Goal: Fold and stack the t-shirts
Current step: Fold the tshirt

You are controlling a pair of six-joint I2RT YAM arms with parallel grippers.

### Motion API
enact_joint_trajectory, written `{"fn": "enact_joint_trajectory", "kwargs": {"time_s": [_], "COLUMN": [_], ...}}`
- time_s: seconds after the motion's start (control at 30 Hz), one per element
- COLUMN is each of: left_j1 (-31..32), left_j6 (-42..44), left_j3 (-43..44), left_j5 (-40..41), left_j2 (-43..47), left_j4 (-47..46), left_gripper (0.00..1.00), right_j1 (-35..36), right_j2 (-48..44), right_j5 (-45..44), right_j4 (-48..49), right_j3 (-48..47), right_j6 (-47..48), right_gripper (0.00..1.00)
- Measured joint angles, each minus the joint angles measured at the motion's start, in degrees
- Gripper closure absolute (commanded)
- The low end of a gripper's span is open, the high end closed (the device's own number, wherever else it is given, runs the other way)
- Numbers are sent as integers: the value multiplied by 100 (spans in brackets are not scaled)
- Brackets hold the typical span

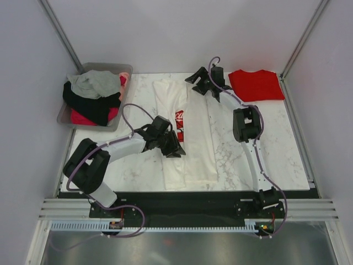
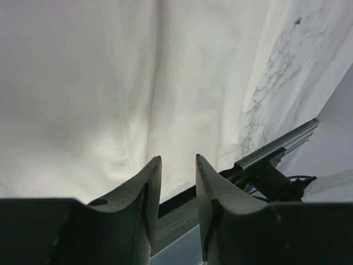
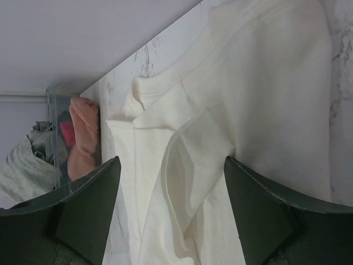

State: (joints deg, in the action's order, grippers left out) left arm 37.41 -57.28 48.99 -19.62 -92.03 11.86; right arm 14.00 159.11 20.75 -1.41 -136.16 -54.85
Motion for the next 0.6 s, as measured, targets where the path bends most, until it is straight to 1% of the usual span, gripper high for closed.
{"fn": "enact_joint_trajectory", "kwargs": {"time_s": [0.1, 0.13, 0.2, 0.27, 0.3, 0.37, 0.4, 0.47, 0.53, 0.57, 0.6], "left_j1": [136, 221, 417, 570, 651, 730, 745, 769, 785, 791, 813], "left_j6": [90, 122, 179, 223, 247, 282, 291, 291, 286, 278, 260], "left_j3": [380, 498, 710, 872, 916, 866, 791, 435, -105, -341, -629], "left_j5": [348, 516, 804, 1060, 1163, 1290, 1353, 1469, 1534, 1561, 1598], "left_j2": [297, 472, 911, 1320, 1596, 2081, 2286, 2782, 3244, 3390, 3530], "left_j4": [560, 780, 1180, 1499, 1633, 1818, 1862, 1921, 2031, 2081, 2173], "left_gripper": [59, 56, 48, 43, 38, 36, 36, 36, 36, 37, 38], "right_j1": [-17, -33, -74, -125, -162, -232, -273, -339, -387, -387, -361], "right_j2": [-205, -245, -356, -570, -754, -1239, -1641, -2820, -4315, -5134, -5799], "right_j5": [72, 144, 262, 337, 358, 352, 299, 125, -216, -382, -581], "right_j4": [291, 302, 254, 76, -35, -302, -380, -616, -636, -824, -846], "right_j3": [387, 437, 529, 734, 898, 1368, 1770, 3012, 4540, 5254, 5816], "right_j6": [46, 76, 164, 249, 308, 459, 564, 782, 940, 1003, 1045], "right_gripper": [11, 7, 4, 2, 2, 2, 2, 2, 8, 10, 10]}}
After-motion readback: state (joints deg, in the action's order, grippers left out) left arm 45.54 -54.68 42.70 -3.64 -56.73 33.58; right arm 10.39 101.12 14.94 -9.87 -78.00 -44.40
